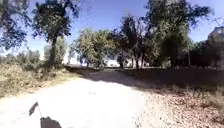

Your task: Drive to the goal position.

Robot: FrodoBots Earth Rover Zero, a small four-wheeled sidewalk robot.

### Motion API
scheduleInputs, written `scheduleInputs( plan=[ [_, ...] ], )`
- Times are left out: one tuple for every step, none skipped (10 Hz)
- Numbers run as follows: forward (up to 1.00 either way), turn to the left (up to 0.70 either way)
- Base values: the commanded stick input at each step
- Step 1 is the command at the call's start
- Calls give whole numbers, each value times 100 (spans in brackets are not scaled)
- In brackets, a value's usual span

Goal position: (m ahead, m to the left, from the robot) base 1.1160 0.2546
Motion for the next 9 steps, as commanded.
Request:
scheduleInputs(
  plan=[
    [85, 0],
    [85, 0],
    [85, 0],
    [85, 0],
    [85, 0],
    [85, 0],
    [74, 0],
    [0, 0],
    [0, 0]
  ],
)
